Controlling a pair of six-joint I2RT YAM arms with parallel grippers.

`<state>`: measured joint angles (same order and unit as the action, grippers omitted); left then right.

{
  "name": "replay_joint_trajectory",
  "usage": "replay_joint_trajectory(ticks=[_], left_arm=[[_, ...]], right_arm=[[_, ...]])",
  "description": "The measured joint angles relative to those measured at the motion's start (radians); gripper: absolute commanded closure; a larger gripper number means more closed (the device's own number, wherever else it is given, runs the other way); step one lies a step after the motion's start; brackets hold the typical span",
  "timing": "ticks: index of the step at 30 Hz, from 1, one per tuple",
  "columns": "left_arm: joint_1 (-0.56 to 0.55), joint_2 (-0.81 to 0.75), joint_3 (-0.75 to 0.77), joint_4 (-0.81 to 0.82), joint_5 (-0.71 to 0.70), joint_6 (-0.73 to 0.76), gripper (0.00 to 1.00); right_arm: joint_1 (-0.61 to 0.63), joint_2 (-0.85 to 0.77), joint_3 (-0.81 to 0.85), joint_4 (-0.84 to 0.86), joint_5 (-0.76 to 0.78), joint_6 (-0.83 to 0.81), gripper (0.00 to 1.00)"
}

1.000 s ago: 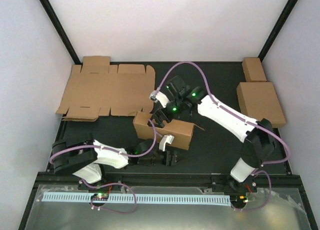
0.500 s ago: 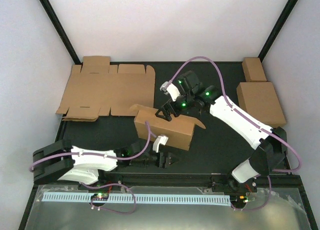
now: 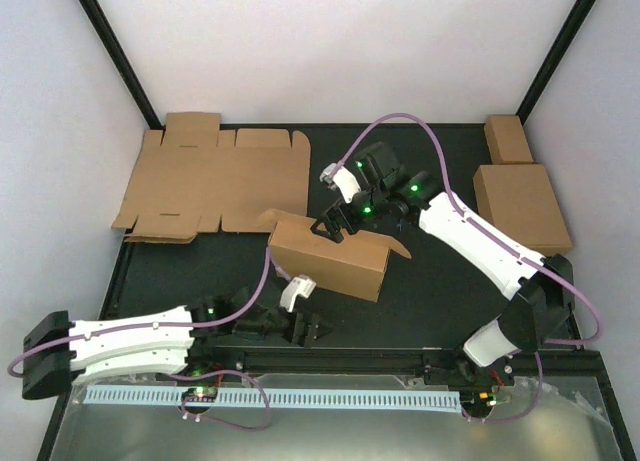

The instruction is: Fold the paper box

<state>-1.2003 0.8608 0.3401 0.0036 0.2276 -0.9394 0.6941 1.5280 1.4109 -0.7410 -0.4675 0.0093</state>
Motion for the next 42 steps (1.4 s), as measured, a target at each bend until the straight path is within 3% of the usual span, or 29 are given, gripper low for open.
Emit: replay_joint_trajectory(ticks=[8,16,26,31,38,42], left_arm=[[0.000,-0.161,0.197,-0.399,-0.018,0.104,0.10],[0.080,-0.353,0.379,-0.636,-0.135,0.200,0.08],[0.341,-0.209,0.653,-0.887,-0.204,0.424,0.08],[0.481,-0.125,0.787,-0.924,-0.241,0.568,0.08],[0.523,-0.002,0.777,-0.912,-0.297,0.706,0.09],[0.537,0.034,0.763,-0.896,-0.331,0.761,0.16]], right_arm=[[0.000,-0.003,0.000,-0.007,0.028,0.000,0.00],[0.000,-0.087,0.000,-0.023,0.105,0.012,0.00],[0.000,-0.237,-0.012,-0.072,0.216,0.031,0.00],[-0.001,-0.369,-0.080,-0.100,0.284,0.053,0.00],[-0.001,-0.538,-0.195,-0.154,0.343,0.112,0.01],[-0.001,-0.591,-0.266,-0.196,0.356,0.158,0.05]])
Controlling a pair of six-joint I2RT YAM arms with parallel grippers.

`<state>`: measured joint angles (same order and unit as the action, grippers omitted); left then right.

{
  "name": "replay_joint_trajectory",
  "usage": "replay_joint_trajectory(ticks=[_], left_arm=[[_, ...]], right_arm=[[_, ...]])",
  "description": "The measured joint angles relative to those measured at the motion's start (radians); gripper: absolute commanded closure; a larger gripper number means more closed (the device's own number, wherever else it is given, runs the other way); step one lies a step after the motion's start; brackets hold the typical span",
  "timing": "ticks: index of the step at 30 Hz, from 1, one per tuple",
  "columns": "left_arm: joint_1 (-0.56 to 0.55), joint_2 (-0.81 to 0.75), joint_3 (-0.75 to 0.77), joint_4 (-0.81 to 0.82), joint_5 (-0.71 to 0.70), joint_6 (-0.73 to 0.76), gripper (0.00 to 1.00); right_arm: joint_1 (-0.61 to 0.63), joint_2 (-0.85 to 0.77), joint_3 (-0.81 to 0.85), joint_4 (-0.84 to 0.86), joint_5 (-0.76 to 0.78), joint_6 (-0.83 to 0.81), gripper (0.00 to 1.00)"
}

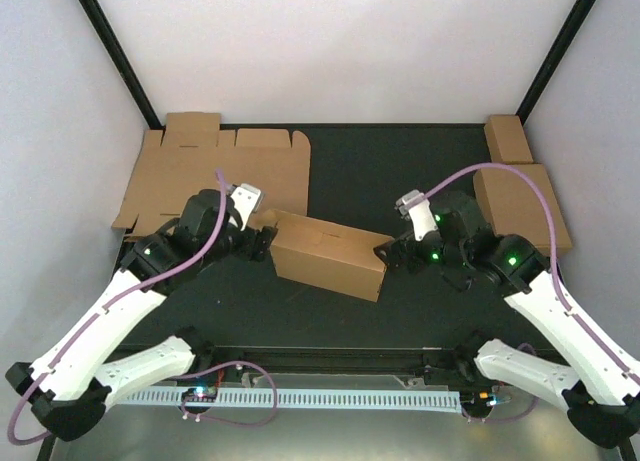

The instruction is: Fold the paper box

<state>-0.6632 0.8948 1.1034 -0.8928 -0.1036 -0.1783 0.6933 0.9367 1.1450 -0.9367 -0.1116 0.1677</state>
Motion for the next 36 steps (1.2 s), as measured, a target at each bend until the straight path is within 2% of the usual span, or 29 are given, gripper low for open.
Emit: replay_joint_trajectory(ticks=[10,18,31,36], left_arm=[[0.147,0.106,-0.032,0.092,0.085,0.083,0.21],[0.158,0.124,-0.043,0.143,0.151,0.132,0.35],[0.194,0.275,-0.026,0.122,0.134,0.141,0.45],[0.198,0.283,-0.024,0.114,0.146,0.141,0.46]], right_arm=[[0.000,-0.061,-0.064,-0.086,0.029,0.081,0.14],[0.000,-0.019,-0.064,-0.130,0.088,0.105,0.23],[0.000,0.053,-0.043,-0.134,0.115,0.118,0.40],[0.000,0.064,-0.043,-0.128,0.115,0.127,0.45]])
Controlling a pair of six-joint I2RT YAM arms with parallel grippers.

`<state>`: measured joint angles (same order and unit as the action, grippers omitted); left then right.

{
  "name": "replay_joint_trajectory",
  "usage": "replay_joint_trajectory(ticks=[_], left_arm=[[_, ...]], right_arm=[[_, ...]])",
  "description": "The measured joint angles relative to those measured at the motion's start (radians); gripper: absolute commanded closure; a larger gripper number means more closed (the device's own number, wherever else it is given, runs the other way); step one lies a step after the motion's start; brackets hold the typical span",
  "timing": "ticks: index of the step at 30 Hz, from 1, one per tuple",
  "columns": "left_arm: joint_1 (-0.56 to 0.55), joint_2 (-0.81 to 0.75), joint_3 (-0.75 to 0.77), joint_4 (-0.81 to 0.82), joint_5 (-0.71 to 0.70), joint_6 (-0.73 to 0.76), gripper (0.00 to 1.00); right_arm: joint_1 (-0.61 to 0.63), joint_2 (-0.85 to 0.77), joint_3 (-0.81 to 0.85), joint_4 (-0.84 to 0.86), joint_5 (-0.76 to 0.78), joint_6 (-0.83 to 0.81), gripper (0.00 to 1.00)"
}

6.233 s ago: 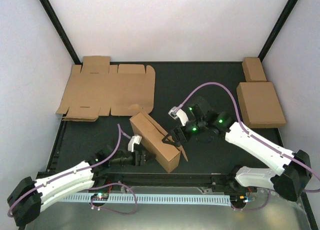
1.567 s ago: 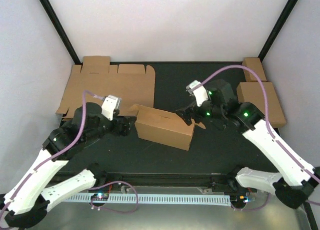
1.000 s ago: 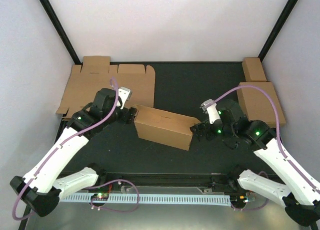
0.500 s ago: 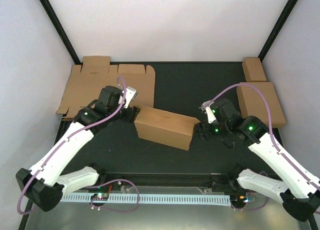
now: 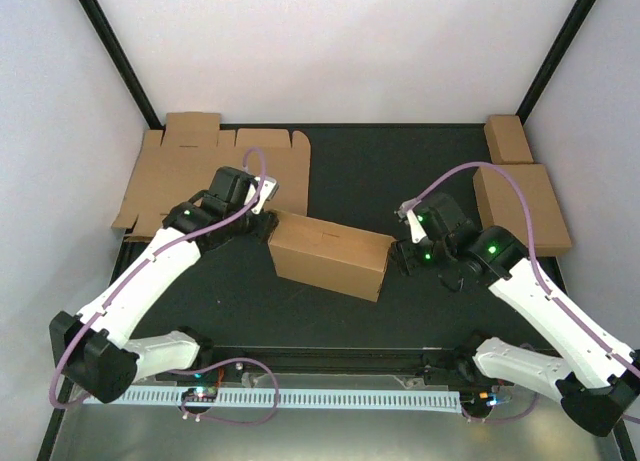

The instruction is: Fold the paper box

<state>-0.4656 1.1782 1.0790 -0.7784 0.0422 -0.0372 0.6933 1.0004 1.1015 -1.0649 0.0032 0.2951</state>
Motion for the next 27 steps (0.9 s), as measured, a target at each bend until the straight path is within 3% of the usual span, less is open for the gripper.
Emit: replay_joint_trajectory(ticks=[11,19,27], left_arm=[[0.001,0.000,0.002,-0.019,0.006,-0.037,0.51],[0.001,0.020,0.012,-0.038,0.009,-0.075,0.70],[0.001,0.019,0.019,-0.054,0.029,-0.097,0.78]], right_arm=[[0.000,0.000,-0.005,0.050,-0.006,0.046,0.57],[0.000,-0.019,-0.048,0.085,-0.016,0.104,0.64],[0.000,-0.042,-0.061,0.095,-0.028,0.139,0.74]])
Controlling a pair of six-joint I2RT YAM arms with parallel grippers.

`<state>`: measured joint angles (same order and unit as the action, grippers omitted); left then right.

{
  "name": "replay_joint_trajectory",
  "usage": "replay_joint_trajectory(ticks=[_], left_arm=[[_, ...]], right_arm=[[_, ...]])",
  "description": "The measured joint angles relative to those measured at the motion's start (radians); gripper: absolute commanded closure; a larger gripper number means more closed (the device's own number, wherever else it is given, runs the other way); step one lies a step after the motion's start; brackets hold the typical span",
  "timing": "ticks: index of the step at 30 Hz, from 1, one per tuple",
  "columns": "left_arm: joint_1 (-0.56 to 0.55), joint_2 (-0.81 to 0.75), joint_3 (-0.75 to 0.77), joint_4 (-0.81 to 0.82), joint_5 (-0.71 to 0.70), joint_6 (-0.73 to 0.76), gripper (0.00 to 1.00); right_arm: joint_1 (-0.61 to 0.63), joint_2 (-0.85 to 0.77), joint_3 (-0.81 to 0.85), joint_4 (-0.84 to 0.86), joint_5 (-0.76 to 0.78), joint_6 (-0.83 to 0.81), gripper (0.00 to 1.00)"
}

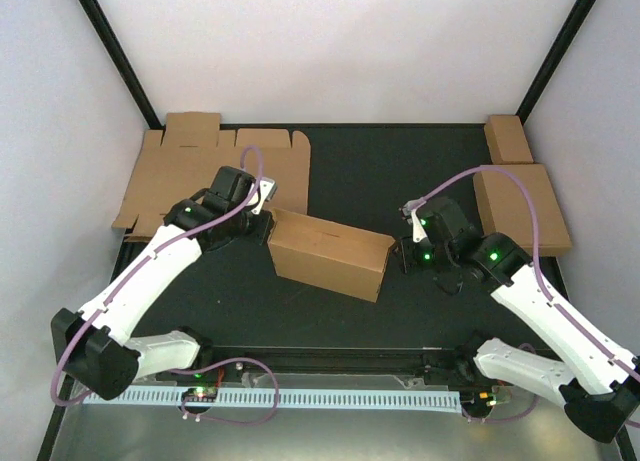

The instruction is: Fold the paper box

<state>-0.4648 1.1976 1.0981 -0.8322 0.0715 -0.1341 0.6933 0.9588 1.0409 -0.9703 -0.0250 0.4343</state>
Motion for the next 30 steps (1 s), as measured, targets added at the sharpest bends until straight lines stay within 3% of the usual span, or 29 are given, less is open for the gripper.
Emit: replay_joint_trajectory(ticks=[9,16,20,24,30], left_arm=[[0.000,-0.011,0.013,-0.014,0.029,-0.019,0.80],[0.000,-0.012,0.014,-0.030,0.046,-0.029,0.98],[0.000,-0.010,0.024,-0.050,0.052,-0.039,0.98],[0.000,-0.010,0.027,-0.062,0.060,-0.061,0.98],[0.000,-0.011,0.027,-0.064,0.072,-0.093,0.98]], right_arm=[[0.002,0.002,0.000,-0.002,0.000,0.022,0.74],[0.007,0.003,0.000,-0.003,0.000,0.034,0.79],[0.009,0.011,0.000,-0.002,0.000,0.048,0.80],[0.021,0.025,0.000,-0.003,0.000,0.068,0.75],[0.038,0.042,0.000,-0.002,0.001,0.081,0.82]])
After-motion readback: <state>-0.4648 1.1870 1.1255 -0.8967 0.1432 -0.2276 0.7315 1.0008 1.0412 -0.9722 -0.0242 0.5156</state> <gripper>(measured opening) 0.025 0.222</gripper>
